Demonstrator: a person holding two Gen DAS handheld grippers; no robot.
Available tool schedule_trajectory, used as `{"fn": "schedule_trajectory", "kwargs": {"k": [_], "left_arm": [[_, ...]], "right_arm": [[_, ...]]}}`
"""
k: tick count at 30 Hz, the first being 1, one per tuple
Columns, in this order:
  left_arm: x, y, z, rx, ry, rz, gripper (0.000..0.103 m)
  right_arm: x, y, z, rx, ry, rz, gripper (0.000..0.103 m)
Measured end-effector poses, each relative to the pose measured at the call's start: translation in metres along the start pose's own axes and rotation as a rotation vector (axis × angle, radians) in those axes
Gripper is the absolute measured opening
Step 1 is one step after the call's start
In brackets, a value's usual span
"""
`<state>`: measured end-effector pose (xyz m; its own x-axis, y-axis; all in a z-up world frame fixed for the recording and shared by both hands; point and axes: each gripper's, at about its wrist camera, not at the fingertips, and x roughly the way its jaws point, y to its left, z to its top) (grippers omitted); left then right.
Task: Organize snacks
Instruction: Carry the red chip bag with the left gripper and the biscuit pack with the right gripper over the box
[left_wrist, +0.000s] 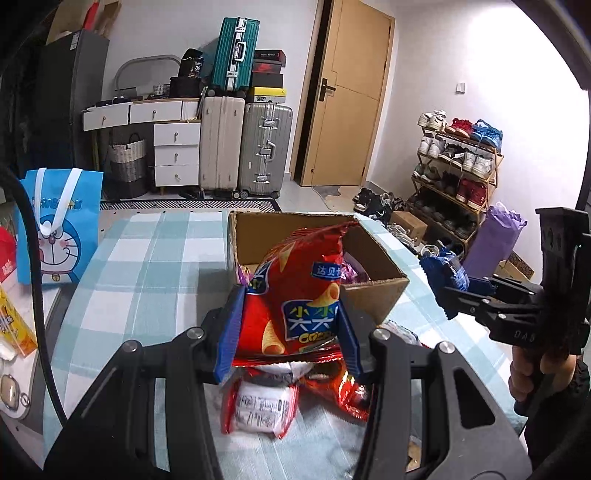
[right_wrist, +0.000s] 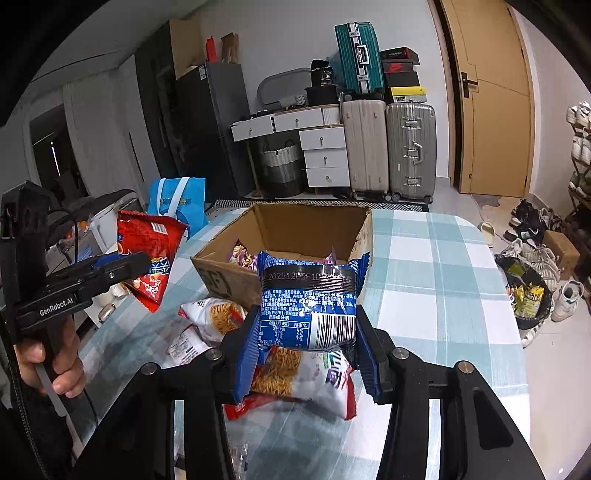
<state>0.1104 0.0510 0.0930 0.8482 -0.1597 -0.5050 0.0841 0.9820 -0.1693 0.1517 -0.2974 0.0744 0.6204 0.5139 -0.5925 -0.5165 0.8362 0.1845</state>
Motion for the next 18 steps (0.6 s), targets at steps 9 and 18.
{"fn": "schedule_trajectory", "kwargs": {"k": [9,18], "left_arm": [[0.031,0.001,0.021,-0.008,0.009,0.018,0.044],[0.059,-0.005,0.038,-0.004,0.004,0.022,0.044]], "right_arm": [[0.018,-0.002,0.018,0.012,0.006,0.007,0.047],[0.037,0.001,0.032,0.009,0.008,0.026,0.047]]}}
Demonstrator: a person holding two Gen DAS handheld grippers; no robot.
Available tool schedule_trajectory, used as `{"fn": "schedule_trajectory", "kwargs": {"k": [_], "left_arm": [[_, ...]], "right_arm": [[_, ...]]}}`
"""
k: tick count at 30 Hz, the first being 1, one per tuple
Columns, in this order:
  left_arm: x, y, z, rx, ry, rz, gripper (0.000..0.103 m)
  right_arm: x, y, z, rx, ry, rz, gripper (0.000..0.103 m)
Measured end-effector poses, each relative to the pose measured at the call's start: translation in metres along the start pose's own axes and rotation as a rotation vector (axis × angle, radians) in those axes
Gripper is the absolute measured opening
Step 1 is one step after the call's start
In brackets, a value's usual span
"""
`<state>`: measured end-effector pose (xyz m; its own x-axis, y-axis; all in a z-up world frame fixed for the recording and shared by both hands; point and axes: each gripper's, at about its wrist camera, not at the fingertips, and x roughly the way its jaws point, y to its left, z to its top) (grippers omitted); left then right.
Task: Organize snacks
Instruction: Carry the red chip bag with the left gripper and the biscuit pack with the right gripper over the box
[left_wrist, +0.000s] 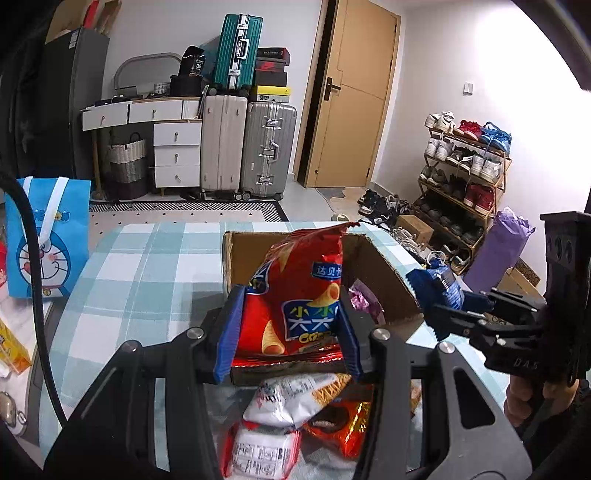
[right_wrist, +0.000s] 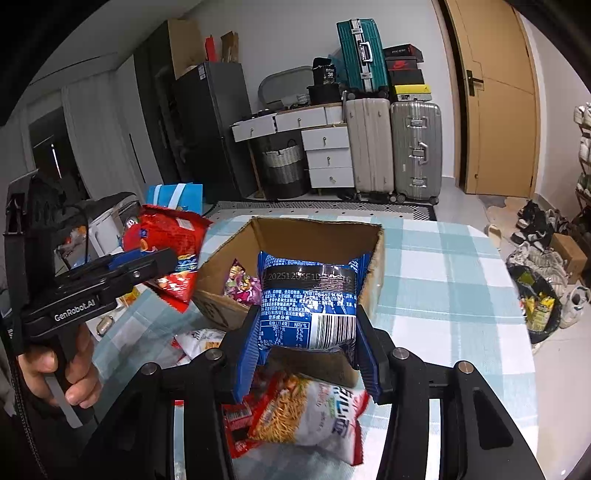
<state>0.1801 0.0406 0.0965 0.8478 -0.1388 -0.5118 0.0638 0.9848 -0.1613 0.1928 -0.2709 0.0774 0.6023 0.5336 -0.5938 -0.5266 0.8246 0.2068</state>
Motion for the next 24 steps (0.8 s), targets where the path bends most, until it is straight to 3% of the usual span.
{"fn": "schedule_trajectory", "kwargs": {"k": [24], "left_arm": [[0.093,0.008,0.018,0.001,0.032,0.049,0.044]], "right_arm": [[0.057,0.002,0.021,0.006,0.016,0.020,0.047]]}}
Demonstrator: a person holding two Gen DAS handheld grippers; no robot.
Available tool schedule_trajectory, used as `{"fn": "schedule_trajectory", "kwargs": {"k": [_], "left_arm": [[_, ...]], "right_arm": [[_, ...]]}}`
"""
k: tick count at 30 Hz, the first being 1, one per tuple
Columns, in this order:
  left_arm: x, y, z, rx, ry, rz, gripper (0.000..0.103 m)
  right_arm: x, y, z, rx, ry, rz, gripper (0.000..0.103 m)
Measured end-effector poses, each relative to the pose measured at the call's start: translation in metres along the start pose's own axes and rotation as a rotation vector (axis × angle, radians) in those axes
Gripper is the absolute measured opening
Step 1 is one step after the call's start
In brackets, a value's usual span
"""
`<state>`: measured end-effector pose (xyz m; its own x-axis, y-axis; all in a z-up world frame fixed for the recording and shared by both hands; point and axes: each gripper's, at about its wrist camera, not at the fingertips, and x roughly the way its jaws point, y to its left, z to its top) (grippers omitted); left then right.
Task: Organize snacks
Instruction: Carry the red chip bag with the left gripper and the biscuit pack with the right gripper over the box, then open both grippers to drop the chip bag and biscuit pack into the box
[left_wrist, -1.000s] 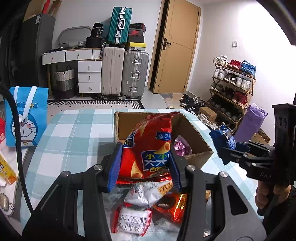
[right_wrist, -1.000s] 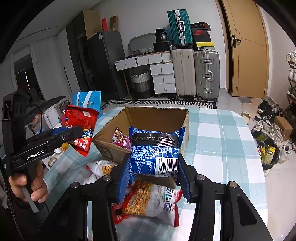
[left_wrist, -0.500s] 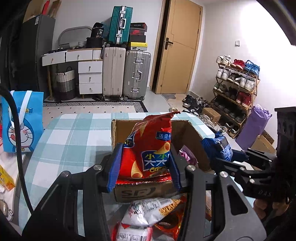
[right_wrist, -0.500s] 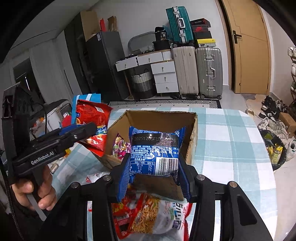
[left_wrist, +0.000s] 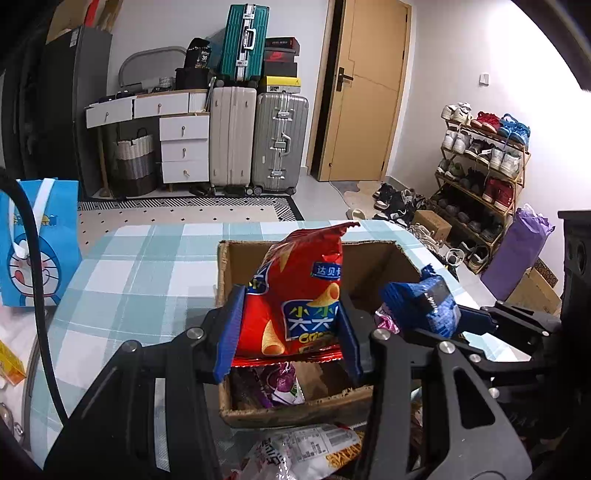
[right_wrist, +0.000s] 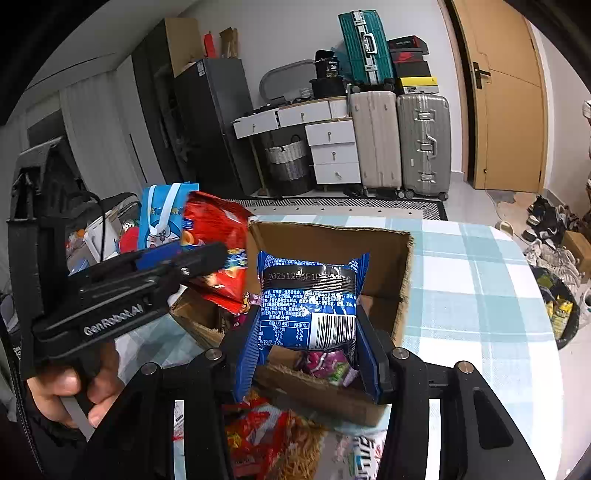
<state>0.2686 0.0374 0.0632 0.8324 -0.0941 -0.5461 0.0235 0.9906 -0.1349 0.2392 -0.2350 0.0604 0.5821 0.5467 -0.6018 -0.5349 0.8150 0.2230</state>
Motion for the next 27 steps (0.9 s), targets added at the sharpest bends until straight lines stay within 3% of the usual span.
{"fn": "schedule_trajectory", "kwargs": {"k": [8,18,21,25,27], "left_arm": [[0.030,-0.002,-0.007,0.029,0.013,0.037,0.044],[0.054,0.002,-0.009,0.023,0.053,0.017,0.044],[0.050,0.006,-0.007,0.019,0.044,0.010,0.045],[0.036,0.014,-0.007,0.000,0.031,0.013,0.076],[0.025,0.016,-0.009,0.003,0.010,0.018,0.084]], "right_arm": [[0.026,-0.005,0.006,0.022,0.022,-0.015,0.047],[0.040,-0.010,0.010,0.010,0.032,-0.049,0.048],[0.034,-0.008,0.010,-0.005,0.009,-0.060,0.053],[0.021,-0.008,0.008,-0.023,-0.033,-0.072,0.058],[0.015,-0.012,0.005,-0.017,-0.028,-0.065,0.073]]}}
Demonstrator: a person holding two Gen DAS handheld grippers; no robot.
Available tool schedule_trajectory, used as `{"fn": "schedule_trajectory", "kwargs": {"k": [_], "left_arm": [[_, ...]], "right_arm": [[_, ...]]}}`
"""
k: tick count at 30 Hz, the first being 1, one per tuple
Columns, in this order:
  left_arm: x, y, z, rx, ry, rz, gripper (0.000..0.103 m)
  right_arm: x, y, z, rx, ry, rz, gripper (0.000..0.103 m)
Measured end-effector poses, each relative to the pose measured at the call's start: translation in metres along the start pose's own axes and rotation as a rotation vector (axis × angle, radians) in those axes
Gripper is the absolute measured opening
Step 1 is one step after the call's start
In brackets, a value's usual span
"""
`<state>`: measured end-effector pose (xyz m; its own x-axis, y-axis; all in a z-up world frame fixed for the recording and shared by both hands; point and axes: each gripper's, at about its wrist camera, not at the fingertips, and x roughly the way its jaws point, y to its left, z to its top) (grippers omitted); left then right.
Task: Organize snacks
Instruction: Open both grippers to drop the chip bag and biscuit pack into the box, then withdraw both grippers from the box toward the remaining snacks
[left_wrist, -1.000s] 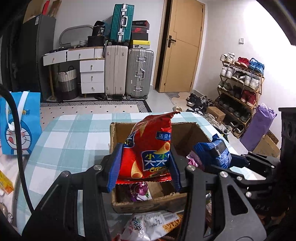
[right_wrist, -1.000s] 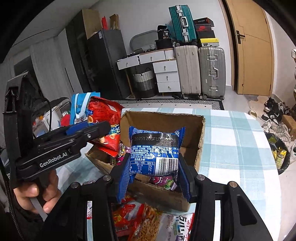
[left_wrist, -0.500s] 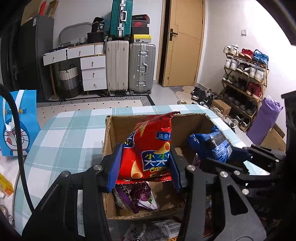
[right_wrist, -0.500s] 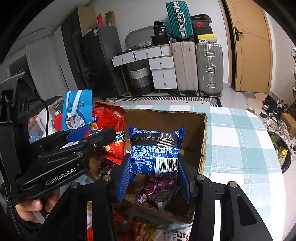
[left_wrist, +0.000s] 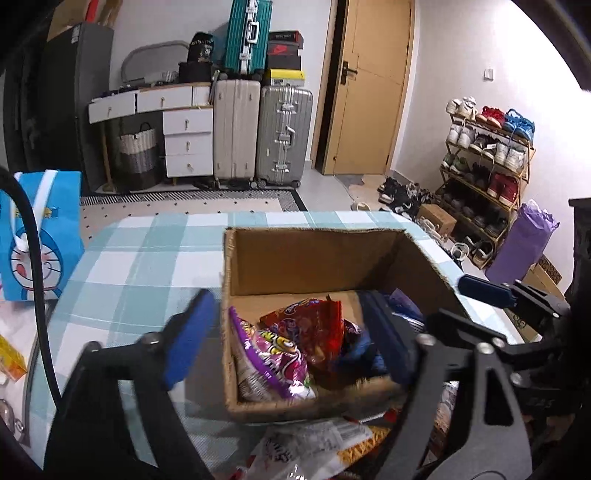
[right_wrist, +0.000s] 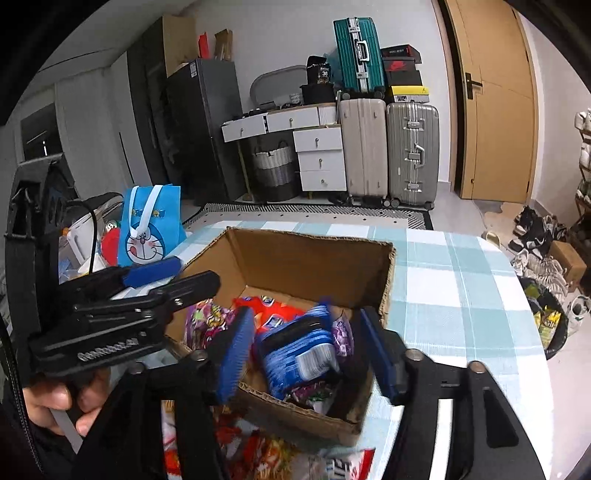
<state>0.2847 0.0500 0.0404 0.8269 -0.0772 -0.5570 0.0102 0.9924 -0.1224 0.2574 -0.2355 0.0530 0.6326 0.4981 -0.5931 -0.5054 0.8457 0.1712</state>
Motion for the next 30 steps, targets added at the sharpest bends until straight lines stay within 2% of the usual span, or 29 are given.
{"fn": "schedule_trajectory", "kwargs": {"k": [1,3,4,5,11,15,22,30], "left_arm": [[-0.005,0.001,-0.001,0.008,-0.004,0.003,0.085],[-0.016,0.002,-0.005,0.012,-0.009,0.006,0.093],[-0.022,0.004,-0.008,0.010,-0.014,0.018,0.103],[-0.028,0.006,-0.011,0.009,-0.025,0.021,0.102],[-0.058,0.018,-0.034,0.005,-0.032,0.028,0.102],[-0.081,0.023,-0.051,0.010,-0.033,0.034,0.102],[-0.107,0.030,-0.081,0.012,-0.014,0.048,0.102],[-0.113,0.025,-0.110,0.029,0.025,0.061,0.102]], "right_arm": [[-0.005,-0.001,-0.001,0.003,-0.004,0.003,0.077],[-0.014,-0.005,-0.004,0.005,-0.014,0.002,0.095],[-0.020,-0.006,-0.006,0.007,-0.020,-0.001,0.097],[-0.024,-0.008,-0.008,0.008,-0.019,0.000,0.102],[-0.041,-0.027,-0.028,0.067,0.013,-0.020,0.102],[-0.052,-0.031,-0.045,0.062,0.031,-0.029,0.102],[-0.065,-0.019,-0.065,0.038,0.054,-0.032,0.103],[-0.075,-0.001,-0.080,0.005,0.071,-0.044,0.103]]}}
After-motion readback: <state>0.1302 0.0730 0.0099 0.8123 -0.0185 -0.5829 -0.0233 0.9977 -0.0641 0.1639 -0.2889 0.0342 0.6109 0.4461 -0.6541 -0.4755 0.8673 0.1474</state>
